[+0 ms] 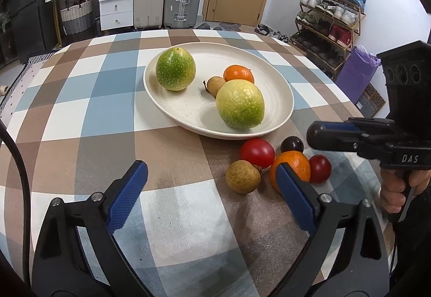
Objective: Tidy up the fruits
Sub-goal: 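Grasp a dark plum with the right tool while the left tool reaches a brown fruit, then carry the dark plum and brown fruit onto the plate and open both tools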
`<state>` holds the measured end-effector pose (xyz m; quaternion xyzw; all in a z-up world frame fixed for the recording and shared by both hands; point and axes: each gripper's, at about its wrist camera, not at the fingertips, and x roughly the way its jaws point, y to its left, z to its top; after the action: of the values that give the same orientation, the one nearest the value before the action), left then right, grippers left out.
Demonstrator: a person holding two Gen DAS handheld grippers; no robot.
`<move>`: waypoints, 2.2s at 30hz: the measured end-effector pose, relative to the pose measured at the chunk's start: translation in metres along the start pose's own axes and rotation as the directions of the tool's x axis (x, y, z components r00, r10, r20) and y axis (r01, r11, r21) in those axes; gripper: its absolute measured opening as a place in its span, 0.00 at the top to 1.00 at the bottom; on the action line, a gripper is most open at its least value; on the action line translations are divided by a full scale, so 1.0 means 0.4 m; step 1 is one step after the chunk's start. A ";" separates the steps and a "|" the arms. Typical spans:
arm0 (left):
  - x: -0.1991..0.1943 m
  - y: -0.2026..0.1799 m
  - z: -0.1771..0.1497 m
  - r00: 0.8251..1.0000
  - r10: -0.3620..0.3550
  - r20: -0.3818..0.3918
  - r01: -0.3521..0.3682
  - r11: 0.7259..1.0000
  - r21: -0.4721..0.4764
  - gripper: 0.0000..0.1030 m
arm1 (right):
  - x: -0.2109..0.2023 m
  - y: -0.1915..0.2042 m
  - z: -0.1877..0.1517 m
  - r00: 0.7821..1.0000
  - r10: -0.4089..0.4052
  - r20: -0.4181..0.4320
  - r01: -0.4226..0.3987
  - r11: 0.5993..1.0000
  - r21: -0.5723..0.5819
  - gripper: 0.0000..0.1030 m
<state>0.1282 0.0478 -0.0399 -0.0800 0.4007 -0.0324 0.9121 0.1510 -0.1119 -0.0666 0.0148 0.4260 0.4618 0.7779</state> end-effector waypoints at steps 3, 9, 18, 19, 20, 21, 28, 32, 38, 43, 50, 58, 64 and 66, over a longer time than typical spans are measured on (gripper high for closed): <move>0.010 0.001 -0.002 1.000 -0.008 -0.017 0.008 1.000 -0.003 0.18 | -0.011 0.000 0.004 1.000 0.000 0.022 -0.001 1.000 0.004 0.73; 0.026 -0.011 -0.007 0.998 -0.048 -0.050 0.049 0.999 0.017 0.41 | -0.016 -0.009 0.009 0.999 -0.007 0.033 0.006 1.000 0.025 0.74; 0.025 -0.039 -0.015 0.991 -0.118 -0.059 0.121 0.990 0.066 0.75 | -0.018 -0.010 0.010 0.999 -0.014 0.034 0.013 0.999 0.032 0.73; 0.025 -0.041 -0.014 0.991 -0.117 -0.057 0.121 0.990 0.070 0.75 | -0.018 -0.010 0.010 0.999 -0.015 0.034 0.014 0.999 0.033 0.74; 0.024 -0.041 -0.015 0.991 -0.120 -0.056 0.124 0.990 0.070 0.75 | -0.017 -0.012 0.010 0.999 -0.016 0.034 0.015 0.999 0.033 0.74; 0.023 -0.040 -0.015 0.991 -0.122 -0.054 0.126 0.990 0.069 0.75 | -0.017 -0.013 0.010 0.999 -0.017 0.034 0.016 0.999 0.034 0.74; 0.008 -0.027 -0.009 0.992 -0.124 -0.022 0.125 0.991 0.049 0.75 | -0.024 -0.013 0.010 0.999 -0.016 0.049 0.015 0.999 0.032 0.73; -0.008 -0.021 -0.003 0.993 -0.118 0.016 0.117 0.992 0.039 0.75 | -0.027 -0.014 0.010 0.998 -0.020 0.055 0.018 0.999 0.032 0.73; -0.028 -0.005 0.011 0.993 -0.094 0.064 0.093 0.995 0.018 0.75 | -0.030 -0.014 0.010 0.998 -0.016 0.065 0.014 0.999 0.029 0.74; -0.040 0.009 0.028 0.992 -0.068 0.107 0.070 0.998 -0.006 0.75 | -0.046 -0.018 0.019 0.993 -0.024 0.114 0.019 0.999 0.041 0.74; -0.035 0.036 0.049 0.991 -0.015 0.132 0.021 0.999 -0.050 0.75 | -0.050 -0.033 0.028 0.988 -0.056 0.147 0.044 0.996 0.080 0.73; -0.020 0.049 0.072 0.989 0.027 0.145 -0.018 0.998 -0.060 0.75 | -0.038 -0.035 0.045 0.981 -0.129 0.145 0.117 0.989 0.086 0.73; -0.003 0.043 0.101 0.986 0.044 0.159 -0.038 0.998 -0.041 0.75 | -0.044 -0.028 0.078 0.973 -0.166 0.160 0.153 0.984 0.091 0.73; 0.013 0.039 0.109 0.985 0.058 0.161 -0.052 0.998 -0.037 0.75 | -0.034 -0.030 0.091 0.972 -0.179 0.155 0.167 0.982 0.089 0.73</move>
<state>0.1637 0.0678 -0.0174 -0.0861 0.3279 0.0059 0.9407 0.1813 -0.1154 -0.0395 0.0444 0.3779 0.3731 0.8461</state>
